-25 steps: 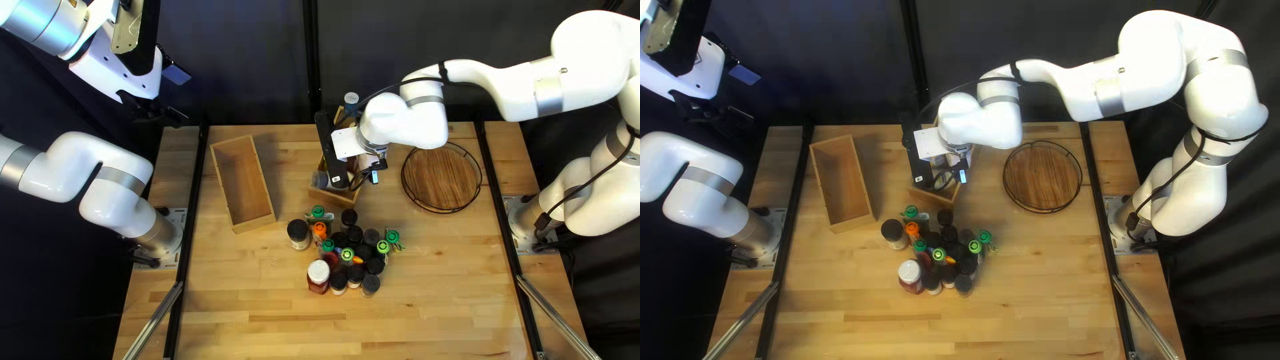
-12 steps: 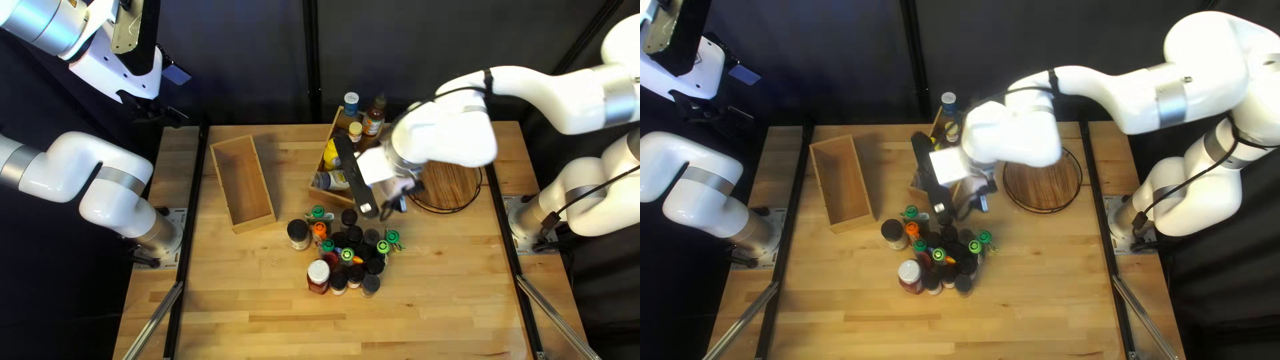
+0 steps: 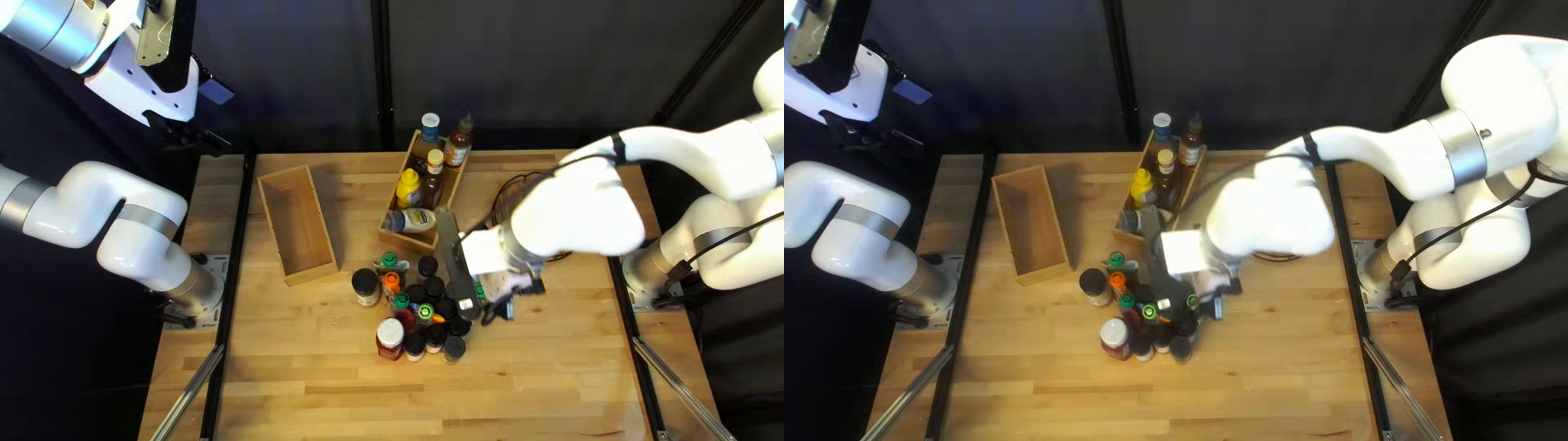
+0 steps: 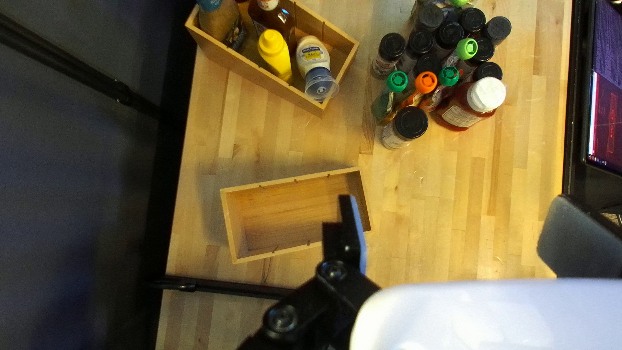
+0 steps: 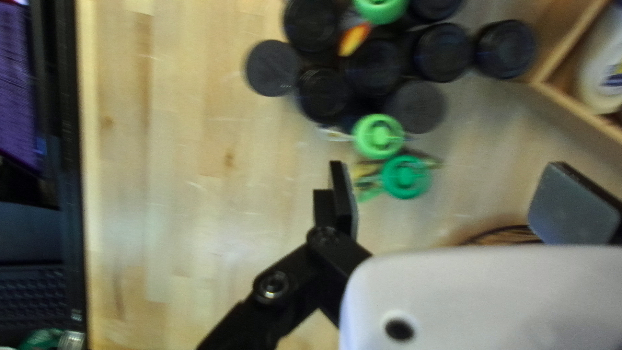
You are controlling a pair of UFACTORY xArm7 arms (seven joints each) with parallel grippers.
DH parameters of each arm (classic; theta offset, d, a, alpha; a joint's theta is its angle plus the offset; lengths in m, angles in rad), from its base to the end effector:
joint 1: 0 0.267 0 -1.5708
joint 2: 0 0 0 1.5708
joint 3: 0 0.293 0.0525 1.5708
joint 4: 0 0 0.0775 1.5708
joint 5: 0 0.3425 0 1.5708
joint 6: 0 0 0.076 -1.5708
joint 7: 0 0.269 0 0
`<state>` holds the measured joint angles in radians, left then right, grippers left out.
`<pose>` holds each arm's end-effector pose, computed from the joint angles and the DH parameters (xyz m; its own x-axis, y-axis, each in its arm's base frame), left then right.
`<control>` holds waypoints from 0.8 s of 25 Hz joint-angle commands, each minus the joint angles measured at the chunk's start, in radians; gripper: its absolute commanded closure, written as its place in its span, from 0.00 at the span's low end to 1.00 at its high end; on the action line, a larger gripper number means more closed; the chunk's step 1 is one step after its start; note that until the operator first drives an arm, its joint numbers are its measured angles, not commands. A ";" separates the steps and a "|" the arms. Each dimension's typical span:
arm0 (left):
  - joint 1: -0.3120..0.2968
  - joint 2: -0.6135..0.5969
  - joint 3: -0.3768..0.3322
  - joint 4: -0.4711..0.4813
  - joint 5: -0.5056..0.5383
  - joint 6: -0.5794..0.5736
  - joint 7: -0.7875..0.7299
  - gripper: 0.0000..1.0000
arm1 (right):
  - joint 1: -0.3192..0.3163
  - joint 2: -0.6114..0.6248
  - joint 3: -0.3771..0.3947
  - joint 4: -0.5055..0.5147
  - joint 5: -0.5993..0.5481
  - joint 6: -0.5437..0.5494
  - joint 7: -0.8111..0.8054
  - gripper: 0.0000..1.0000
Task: Separate condiments, baby food and spices and place it in 3 different racks/containers
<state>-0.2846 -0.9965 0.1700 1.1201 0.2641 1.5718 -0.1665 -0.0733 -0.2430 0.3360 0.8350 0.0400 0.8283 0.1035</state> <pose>0.2524 0.0599 0.5174 0.8543 0.0744 0.5144 0.0863 -0.9963 0.0006 0.4433 0.1173 0.2222 0.9618 0.1340 0.2387 0.1331 -0.9909 0.0198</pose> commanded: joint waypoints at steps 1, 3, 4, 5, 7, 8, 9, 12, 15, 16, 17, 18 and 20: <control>0.000 0.000 0.000 0.000 0.000 0.000 0.000 0.00 | 0.023 -0.107 0.003 -0.121 0.050 -0.051 0.032 0.00; 0.000 0.000 0.000 0.000 0.000 0.000 0.000 0.00 | 0.027 -0.125 -0.009 -0.162 0.070 -0.077 0.018 0.00; 0.000 0.000 0.000 0.000 0.000 0.000 0.000 0.00 | 0.025 -0.124 -0.013 -0.171 0.072 -0.086 0.013 0.00; 0.000 0.000 0.000 0.000 0.000 0.000 0.000 0.00 | 0.020 -0.117 -0.020 -0.184 0.072 -0.103 0.006 0.00; 0.000 0.000 0.000 0.000 0.000 0.000 0.000 0.00 | 0.010 -0.104 -0.031 -0.204 0.069 -0.132 -0.006 0.00; 0.000 0.000 0.000 0.000 0.000 0.000 0.000 0.00 | 0.004 -0.093 -0.035 -0.211 0.065 -0.148 -0.010 0.00; 0.000 0.000 0.000 0.000 0.000 0.000 0.000 0.00 | 0.000 -0.085 -0.036 -0.214 0.062 -0.157 -0.011 0.00; 0.000 0.000 0.000 0.000 0.000 0.000 0.000 0.00 | -0.026 -0.035 -0.020 -0.206 0.009 -0.190 0.024 0.00; 0.000 0.000 0.000 0.000 0.000 0.000 0.000 0.00 | -0.049 0.002 -0.001 -0.196 -0.054 -0.206 0.073 0.00; 0.000 0.000 0.000 0.000 0.000 0.000 0.000 0.00 | -0.055 0.010 0.003 -0.195 -0.072 -0.209 0.086 0.00; 0.000 0.000 0.000 0.000 0.000 0.000 0.000 0.00 | -0.059 0.016 0.004 -0.194 -0.083 -0.212 0.093 0.00; 0.000 0.000 0.000 0.000 0.000 0.000 0.000 0.00 | -0.068 0.025 0.009 -0.193 -0.105 -0.214 0.111 0.00; 0.000 0.000 0.000 0.000 0.000 0.000 0.000 0.00 | -0.076 0.040 0.013 -0.191 -0.128 -0.219 0.130 0.00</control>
<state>-0.2846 -0.9965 0.1700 1.1201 0.2641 1.5718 -0.1665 -0.1363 -0.2218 0.3420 0.6411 -0.0577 0.6168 0.2086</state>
